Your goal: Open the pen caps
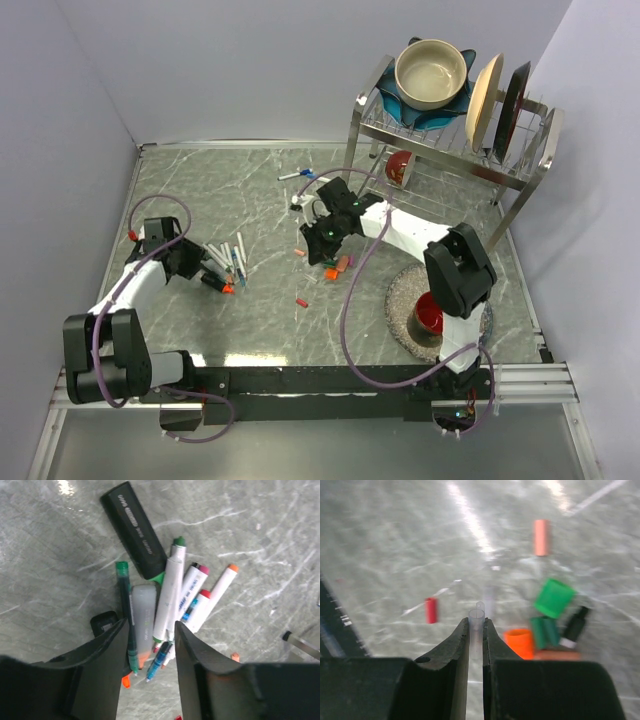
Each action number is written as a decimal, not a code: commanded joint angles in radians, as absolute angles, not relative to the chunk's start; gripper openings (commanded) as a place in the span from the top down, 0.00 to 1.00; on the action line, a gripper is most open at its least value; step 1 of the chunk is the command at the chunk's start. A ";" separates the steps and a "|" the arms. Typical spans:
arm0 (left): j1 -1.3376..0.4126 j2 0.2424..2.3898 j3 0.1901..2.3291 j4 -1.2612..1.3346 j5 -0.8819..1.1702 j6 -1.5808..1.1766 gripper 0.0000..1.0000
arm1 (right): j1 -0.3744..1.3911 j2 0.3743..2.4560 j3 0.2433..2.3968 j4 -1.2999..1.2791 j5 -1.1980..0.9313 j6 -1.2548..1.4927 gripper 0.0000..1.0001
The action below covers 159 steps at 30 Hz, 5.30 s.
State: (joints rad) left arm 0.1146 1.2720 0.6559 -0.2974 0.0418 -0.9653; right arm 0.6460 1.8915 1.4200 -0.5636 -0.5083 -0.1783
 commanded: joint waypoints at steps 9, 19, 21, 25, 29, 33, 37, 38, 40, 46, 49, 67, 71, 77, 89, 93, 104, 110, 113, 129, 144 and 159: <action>0.118 1.149 0.723 -0.218 0.328 -0.842 0.23 | 0.626 2.000 1.497 -0.612 -0.377 -0.230 0.86; 0.118 1.115 0.681 -0.061 0.575 -0.758 0.10 | 0.649 2.023 1.511 -0.607 -0.354 -0.232 0.72; 0.118 1.121 0.675 -0.043 0.598 -0.756 0.10 | 0.650 2.023 1.511 -0.604 -0.350 -0.233 0.72; 0.118 1.126 0.675 -0.025 0.617 -0.752 0.09 | 0.649 2.023 1.511 -0.606 -0.342 -0.236 0.69; 0.118 1.131 0.678 -0.029 0.617 -0.742 0.09 | 0.650 2.014 1.514 -0.611 -0.344 -0.244 0.69; 0.118 1.129 0.675 -0.028 0.632 -0.735 0.08 | 0.647 1.950 1.511 -0.624 -0.399 -0.290 0.68; 0.117 1.121 0.664 -0.008 0.667 -0.732 0.04 | 0.647 1.852 1.488 -0.653 -0.521 -0.408 0.66; 0.117 1.118 0.663 -0.008 0.678 -0.729 0.03 | 0.644 1.809 1.479 -0.661 -0.540 -0.426 0.65; 0.117 1.121 0.666 0.020 0.683 -0.723 0.02 | 0.644 1.772 1.454 -0.669 -0.595 -0.481 0.65; 0.117 1.158 0.721 -0.028 0.643 -0.672 0.01 | 0.638 1.635 1.442 -0.704 -0.657 -0.544 0.64; 0.118 1.192 0.775 -0.043 0.631 -0.641 0.01 | 0.638 1.562 1.448 -0.719 -0.649 -0.580 0.61; 0.095 1.405 1.106 -0.077 0.511 -0.513 0.01 | 0.624 1.526 1.737 -0.756 -0.635 -0.469 0.39; 0.040 1.485 1.231 -0.142 0.428 -0.388 0.01 | 0.598 1.531 1.652 -0.748 -0.826 -0.533 0.18; -0.095 1.613 1.363 -0.177 0.209 -0.157 0.01 | 0.577 1.558 1.589 -0.820 -0.876 -0.598 0.00; -0.255 2.118 1.870 -0.351 0.196 0.150 0.01 | 0.574 1.468 1.283 -0.687 -0.756 -0.658 0.00; -0.258 2.278 2.060 -0.417 0.279 0.258 0.04 | 0.574 1.488 1.258 -0.713 -0.765 -0.707 0.00; -0.259 2.528 2.345 -0.439 0.425 0.462 0.37 | 0.574 1.562 1.284 -0.765 -0.764 -0.749 0.00; -0.259 2.582 2.371 -0.397 0.440 0.430 0.44 | 0.575 1.572 1.295 -0.781 -0.765 -0.758 0.00; -0.261 2.600 2.373 -0.385 0.431 0.410 0.45 | 0.575 1.568 1.295 -0.782 -0.765 -0.758 0.00; -0.282 2.629 2.335 -0.399 0.313 0.428 0.70 | 0.575 1.554 1.308 -0.804 -0.787 -0.772 0.00; -0.290 2.441 2.017 -0.382 0.164 0.428 0.85 | 0.558 1.516 1.287 -0.779 -0.773 -0.764 0.00; -0.259 2.140 1.746 -0.397 0.202 0.051 0.99 | 0.558 1.486 1.261 -0.744 -0.753 -0.750 0.00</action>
